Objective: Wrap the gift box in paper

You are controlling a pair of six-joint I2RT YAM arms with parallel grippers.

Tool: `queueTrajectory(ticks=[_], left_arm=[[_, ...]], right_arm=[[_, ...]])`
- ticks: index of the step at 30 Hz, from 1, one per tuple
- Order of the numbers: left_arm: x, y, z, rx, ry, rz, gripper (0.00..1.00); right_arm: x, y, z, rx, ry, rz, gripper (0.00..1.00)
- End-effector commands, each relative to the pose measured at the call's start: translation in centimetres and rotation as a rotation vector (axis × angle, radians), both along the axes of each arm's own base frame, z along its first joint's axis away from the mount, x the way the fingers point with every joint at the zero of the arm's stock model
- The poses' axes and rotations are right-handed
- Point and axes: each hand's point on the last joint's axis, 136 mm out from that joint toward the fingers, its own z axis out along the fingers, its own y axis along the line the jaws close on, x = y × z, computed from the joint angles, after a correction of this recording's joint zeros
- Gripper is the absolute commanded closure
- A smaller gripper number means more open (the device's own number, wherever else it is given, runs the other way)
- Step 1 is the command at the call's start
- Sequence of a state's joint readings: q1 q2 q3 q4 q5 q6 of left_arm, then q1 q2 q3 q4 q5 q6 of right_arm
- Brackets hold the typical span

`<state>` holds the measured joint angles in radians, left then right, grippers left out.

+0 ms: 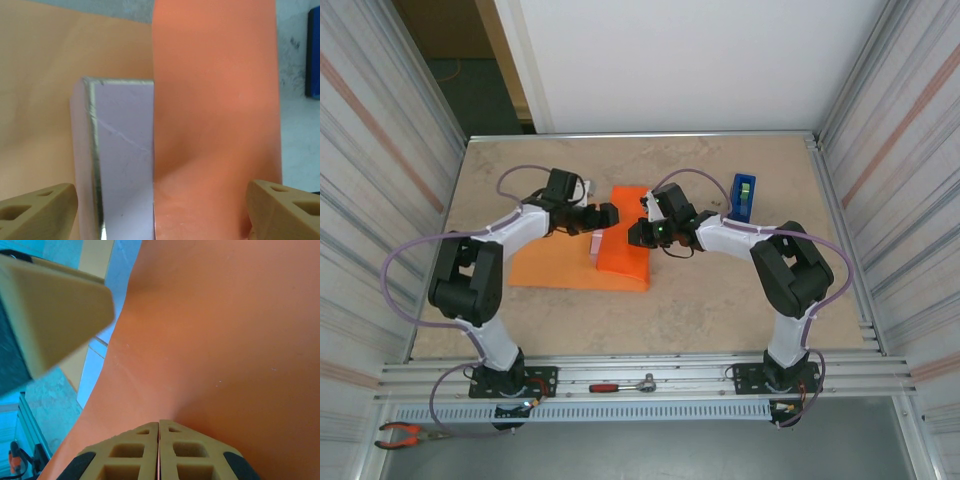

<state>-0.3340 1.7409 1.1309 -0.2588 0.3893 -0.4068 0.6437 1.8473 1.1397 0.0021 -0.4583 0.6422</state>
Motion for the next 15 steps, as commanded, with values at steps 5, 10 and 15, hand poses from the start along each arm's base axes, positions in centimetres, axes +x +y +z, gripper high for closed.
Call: queueTrajectory(ticks=[5,10,15], left_arm=[[-1.6,0.3,-2.1,0.072,0.028,-0.021,0.18],[-3.4,1.0,-3.7,0.081,0.046,0.005,0.31],[-5.0,1.5,-4.4,0.054,0.063,0.053,0.37]], right_arm=[[-2.0,-0.5,-2.4,-0.046,0.059,0.049,0.88],[-2.0,-0.8,0.4,-0.007,0.027,0.054,0.68],[-1.8,-2.6,2.1,0.007,0.005,-0.006,0.6]])
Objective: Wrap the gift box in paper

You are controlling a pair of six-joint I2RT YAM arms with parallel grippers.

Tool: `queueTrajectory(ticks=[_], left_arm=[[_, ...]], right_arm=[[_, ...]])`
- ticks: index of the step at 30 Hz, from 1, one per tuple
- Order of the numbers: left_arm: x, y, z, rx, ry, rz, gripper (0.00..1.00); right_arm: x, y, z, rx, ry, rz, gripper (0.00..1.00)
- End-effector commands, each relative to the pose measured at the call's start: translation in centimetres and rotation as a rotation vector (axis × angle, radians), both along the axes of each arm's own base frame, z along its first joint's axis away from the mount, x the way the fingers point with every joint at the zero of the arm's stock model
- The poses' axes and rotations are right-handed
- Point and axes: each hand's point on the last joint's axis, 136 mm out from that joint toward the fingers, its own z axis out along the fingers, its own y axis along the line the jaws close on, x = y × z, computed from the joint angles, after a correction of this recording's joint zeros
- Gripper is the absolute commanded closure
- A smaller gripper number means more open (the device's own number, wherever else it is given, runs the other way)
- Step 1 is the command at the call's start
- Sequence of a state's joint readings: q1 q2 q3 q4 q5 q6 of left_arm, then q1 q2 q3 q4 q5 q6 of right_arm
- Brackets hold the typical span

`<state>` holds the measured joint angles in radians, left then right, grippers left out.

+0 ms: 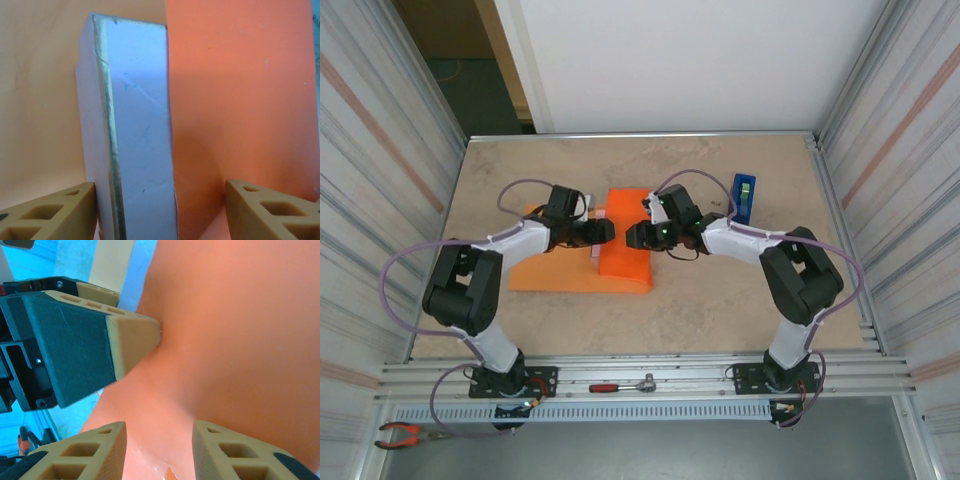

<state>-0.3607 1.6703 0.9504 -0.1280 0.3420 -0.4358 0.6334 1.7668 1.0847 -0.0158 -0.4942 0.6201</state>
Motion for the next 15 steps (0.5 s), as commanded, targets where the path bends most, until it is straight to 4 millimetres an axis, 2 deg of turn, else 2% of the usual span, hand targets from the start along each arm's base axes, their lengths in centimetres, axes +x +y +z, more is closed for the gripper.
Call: queueTrajectory(ticks=[1,8,11,15], left_arm=[[-2.6,1.0,-2.1,0.023,0.079,0.044,0.38],[-3.3,0.1,-1.7,-0.061,0.068,0.123,0.42],[-3.0,-0.5,-1.6,-0.09,0.071,0.122,0.43],[-2.1,-1.5,-1.0,-0.114,0.055,0.092,0.43]], right_arm=[[-0.3,-2.0,0.8,-0.012,0.013,-0.052,0.6],[1.1,-5.4,0.3,-0.072,0.034,-0.221,0.57],[1.1,-5.6,0.5,-0.091,0.033,-0.222,0.6],[0.8,-4.5,1.1,-0.046,0.027,-0.176,0.67]])
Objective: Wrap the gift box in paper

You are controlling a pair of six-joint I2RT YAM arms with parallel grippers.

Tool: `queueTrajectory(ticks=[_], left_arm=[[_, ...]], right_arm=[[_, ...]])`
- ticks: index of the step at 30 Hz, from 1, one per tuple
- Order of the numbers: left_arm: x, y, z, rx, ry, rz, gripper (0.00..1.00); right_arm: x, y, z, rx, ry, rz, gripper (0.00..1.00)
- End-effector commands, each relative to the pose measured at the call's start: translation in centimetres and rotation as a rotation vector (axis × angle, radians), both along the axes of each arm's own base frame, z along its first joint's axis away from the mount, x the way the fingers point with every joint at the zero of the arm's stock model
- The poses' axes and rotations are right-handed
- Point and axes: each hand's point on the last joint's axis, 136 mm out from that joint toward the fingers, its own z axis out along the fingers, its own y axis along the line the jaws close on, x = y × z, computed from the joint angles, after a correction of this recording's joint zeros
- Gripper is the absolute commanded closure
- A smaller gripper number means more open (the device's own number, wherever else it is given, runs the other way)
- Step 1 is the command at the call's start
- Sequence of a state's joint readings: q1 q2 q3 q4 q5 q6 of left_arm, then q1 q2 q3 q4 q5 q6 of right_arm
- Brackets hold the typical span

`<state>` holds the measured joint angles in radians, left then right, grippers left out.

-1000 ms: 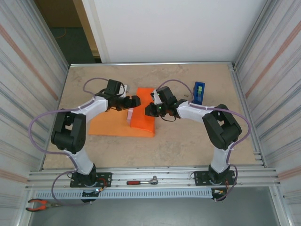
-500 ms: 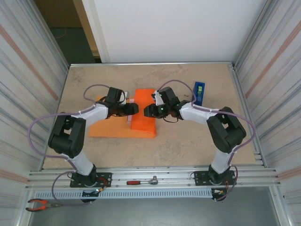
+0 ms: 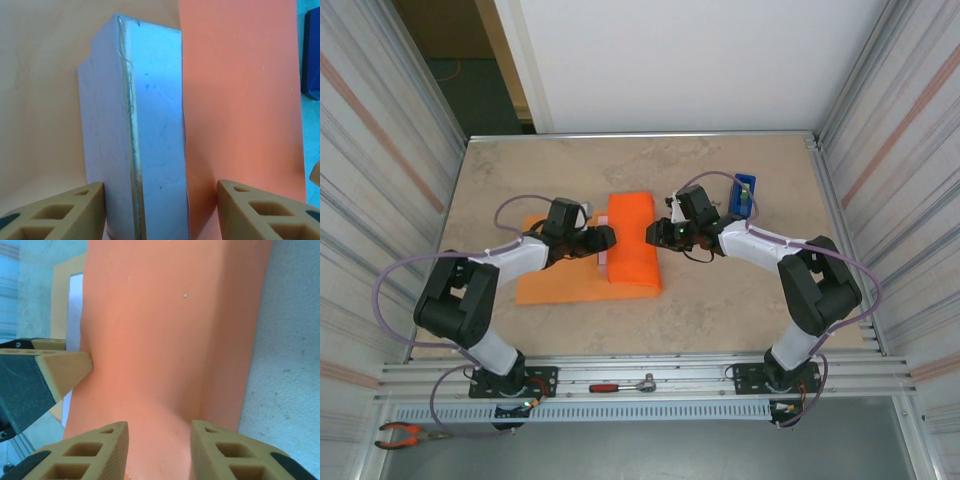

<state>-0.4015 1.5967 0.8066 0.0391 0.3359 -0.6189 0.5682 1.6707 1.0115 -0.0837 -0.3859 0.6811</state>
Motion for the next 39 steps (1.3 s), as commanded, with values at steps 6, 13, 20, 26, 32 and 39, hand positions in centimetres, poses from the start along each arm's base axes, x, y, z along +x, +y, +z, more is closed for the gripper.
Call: queueTrajectory(ticks=[6,13,20,26,32,39], left_arm=[[1.4,-1.9,-0.5,-0.014,0.026,-0.063,0.47],[2.2,-3.3,0.4,-0.026,0.006,-0.137,0.46],[3.1,-3.1,2.9,-0.018,-0.026,-0.129,0.33],[4.9,-2.7,3.9,0.023,0.006,-0.1,0.24],[5.6,-3.2,3.2,0.042,0.047,-0.097,0.22],[5.4,-2.9,1.7,0.111,0.079,-0.107,0.2]], right_arm=[[0.9,1.2,1.4,0.031,-0.019,0.013,0.73],[2.3,1.6,1.1,0.028,-0.023,0.027,0.75],[2.5,2.3,-0.1,0.024,0.002,0.066,0.79],[1.9,2.3,-1.1,0.011,0.016,0.089,0.8],[1.3,2.8,-1.5,0.02,0.028,0.122,0.82],[1.0,3.3,-1.8,0.018,0.031,0.137,0.83]])
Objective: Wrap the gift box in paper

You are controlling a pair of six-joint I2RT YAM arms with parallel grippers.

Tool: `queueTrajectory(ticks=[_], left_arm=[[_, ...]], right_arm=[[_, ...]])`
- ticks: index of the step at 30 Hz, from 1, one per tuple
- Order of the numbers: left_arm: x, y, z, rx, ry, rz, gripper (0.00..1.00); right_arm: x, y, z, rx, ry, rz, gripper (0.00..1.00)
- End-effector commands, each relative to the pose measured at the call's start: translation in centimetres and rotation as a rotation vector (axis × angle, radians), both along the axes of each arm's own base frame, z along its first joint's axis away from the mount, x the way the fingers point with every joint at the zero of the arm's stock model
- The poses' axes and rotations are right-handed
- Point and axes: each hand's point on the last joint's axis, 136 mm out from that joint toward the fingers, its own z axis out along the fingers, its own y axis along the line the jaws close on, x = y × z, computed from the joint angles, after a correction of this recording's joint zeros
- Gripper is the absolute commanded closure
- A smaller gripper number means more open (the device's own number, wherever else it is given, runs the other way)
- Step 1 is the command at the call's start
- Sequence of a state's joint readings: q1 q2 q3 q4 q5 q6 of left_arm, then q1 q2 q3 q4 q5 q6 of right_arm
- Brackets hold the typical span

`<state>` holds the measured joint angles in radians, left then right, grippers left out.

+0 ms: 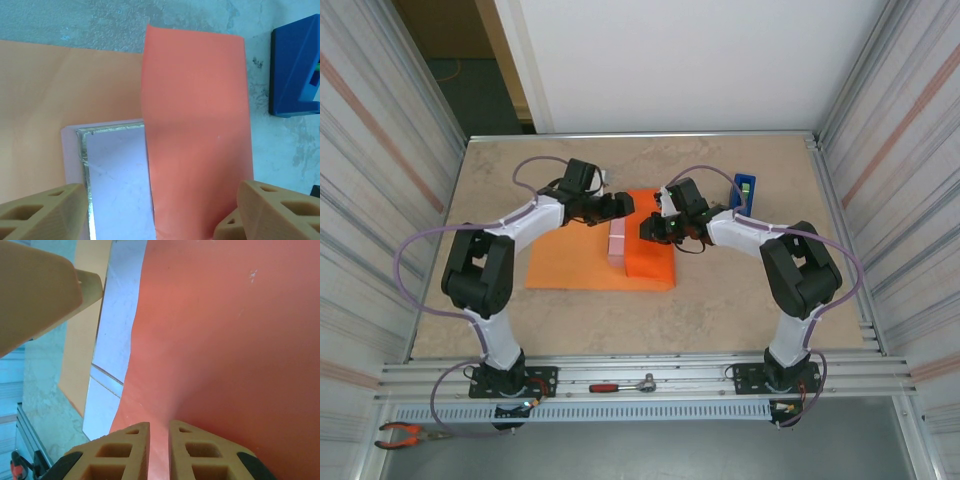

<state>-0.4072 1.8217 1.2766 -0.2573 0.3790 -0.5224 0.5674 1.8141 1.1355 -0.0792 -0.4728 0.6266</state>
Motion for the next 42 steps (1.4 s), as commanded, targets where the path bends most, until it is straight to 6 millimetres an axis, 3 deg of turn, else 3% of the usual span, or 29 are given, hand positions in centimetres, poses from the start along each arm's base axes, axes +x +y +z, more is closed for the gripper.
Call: queueTrajectory(ticks=[1,12,17,21,29,35,42], left_arm=[[-1.1,0.9,-2.7,0.092,0.071,-0.007,0.2],[-2.3,1.7,-5.0,0.139,0.102,-0.008,0.19],[-2.8,1.7,-5.7,0.135,0.109,-0.014,0.33],[-3.3,2.0,-6.3,0.129,0.12,0.006,0.41],[-3.7,2.8,-6.4,0.143,0.109,0.044,0.43],[-3.8,3.3,-6.7,0.168,0.106,0.051,0.47],[-4.1,3.7,-6.5,0.161,0.114,0.082,0.53]], right_arm=[[-0.7,0.7,-1.1,-0.015,0.02,0.045,0.83],[-1.1,1.5,-1.3,-0.014,0.025,0.062,0.84],[-1.0,1.8,-1.1,-0.011,0.028,0.069,0.83],[-0.7,1.6,0.3,0.002,0.006,0.061,0.82],[0.3,0.4,2.7,0.027,-0.029,0.002,0.8],[0.3,-0.3,2.2,0.018,-0.014,-0.02,0.76],[-0.1,0.1,1.1,0.01,0.004,-0.002,0.79]])
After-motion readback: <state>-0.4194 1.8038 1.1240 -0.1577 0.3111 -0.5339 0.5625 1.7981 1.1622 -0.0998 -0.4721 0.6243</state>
